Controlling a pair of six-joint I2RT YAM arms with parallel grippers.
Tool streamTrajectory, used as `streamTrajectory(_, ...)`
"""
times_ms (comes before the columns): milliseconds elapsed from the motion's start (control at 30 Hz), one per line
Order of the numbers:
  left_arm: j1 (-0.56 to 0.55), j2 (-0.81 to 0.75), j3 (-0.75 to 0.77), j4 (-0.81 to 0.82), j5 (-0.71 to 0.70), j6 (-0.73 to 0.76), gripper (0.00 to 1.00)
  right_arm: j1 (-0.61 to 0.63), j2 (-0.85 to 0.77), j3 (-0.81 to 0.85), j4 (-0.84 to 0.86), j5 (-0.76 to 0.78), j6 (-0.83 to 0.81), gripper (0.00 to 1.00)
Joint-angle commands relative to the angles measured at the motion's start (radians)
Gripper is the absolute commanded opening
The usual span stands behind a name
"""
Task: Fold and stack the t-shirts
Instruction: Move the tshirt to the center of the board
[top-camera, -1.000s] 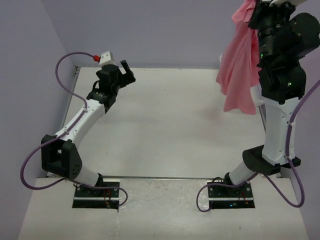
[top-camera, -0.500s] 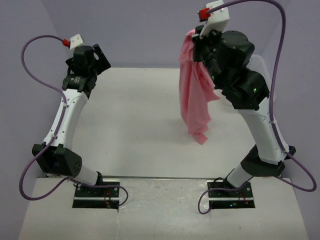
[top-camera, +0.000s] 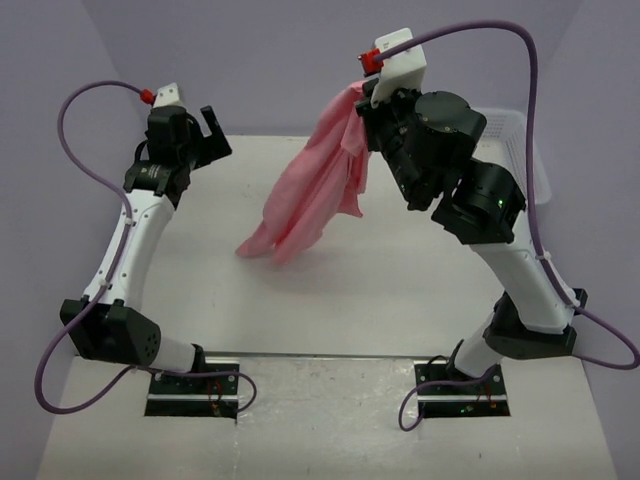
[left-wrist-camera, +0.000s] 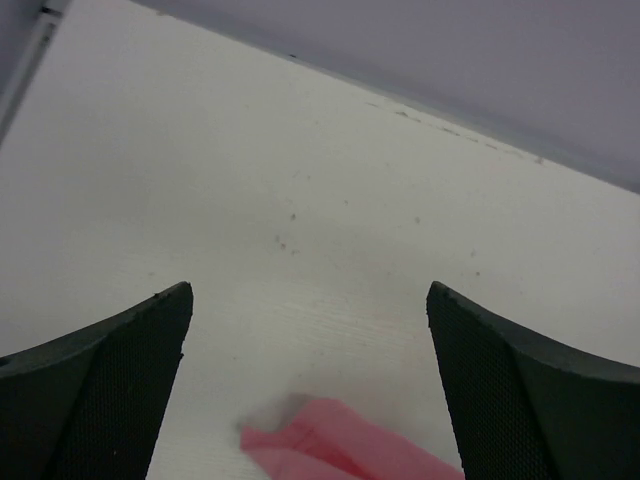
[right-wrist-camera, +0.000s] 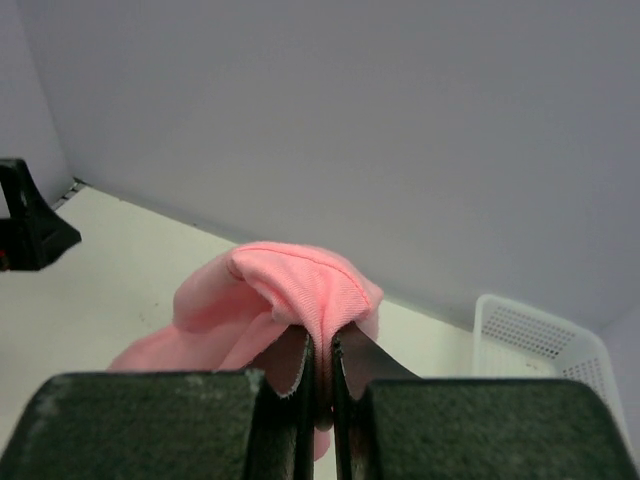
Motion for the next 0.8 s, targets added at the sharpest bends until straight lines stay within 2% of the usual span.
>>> streamTrajectory(0, 0.004, -0.012, -0.178, 0.155, 0.359, -0.003, 1.00, -0.006, 0.028, 0.072, 0.076, 0.077, -0.084, 0.00)
streamTrajectory(67, 0.014, 0.010, -0.276, 0.284, 0.553, -0.045, 1.00, -0.006, 0.041, 0.108, 0.076, 0.084, -0.089, 0.00)
streamTrajectory(100, 0.015, 0.023, -0.357, 0.392, 0.680, -0.113, 1.00, -0.006, 0.042, 0.111, 0.076, 0.084, -0.088, 0.00)
streamTrajectory(133, 0.014, 0.051, -0.397, 0.457, 0.746, -0.190, 1.00, -0.006, 0.041, 0.114, 0.076, 0.087, -0.089, 0.00)
streamTrajectory(167, 0.012, 0.065, -0.445, 0.532, 0.806, -0.190, 1.00, -0.006, 0.039, 0.112, 0.076, 0.090, -0.089, 0.00)
streamTrajectory(200, 0.008, 0.074, -0.523, 0.673, 0.887, -0.266, 0.99, -0.006, 0.038, 0.111, 0.076, 0.102, -0.100, 0.00)
streamTrajectory(233, 0.002, 0.080, -0.554, 0.729, 0.914, -0.287, 0.98, -0.006, 0.038, 0.111, 0.076, 0.110, -0.108, 0.00)
streamTrajectory(267, -0.018, 0.074, -0.577, 0.754, 0.920, -0.267, 0.97, -0.007, 0.039, 0.111, 0.076, 0.119, -0.123, 0.00)
streamTrajectory(367, -0.070, 0.004, -0.622, 0.723, 0.824, -0.182, 0.96, -0.014, 0.024, 0.100, 0.077, 0.120, -0.120, 0.00)
streamTrajectory(467, -0.112, -0.082, -0.753, 0.852, 0.790, -0.178, 0.97, -0.029, 0.024, 0.112, 0.077, 0.130, -0.120, 0.00)
streamTrajectory(667, -0.247, -0.200, -0.896, 0.955, 0.739, -0.117, 0.97, -0.038, 0.045, 0.120, 0.077, 0.128, -0.117, 0.00)
streamTrajectory(767, -0.279, -0.237, -0.959, 1.044, 0.721, -0.094, 0.97, -0.040, 0.055, 0.129, 0.062, 0.113, -0.092, 0.00)
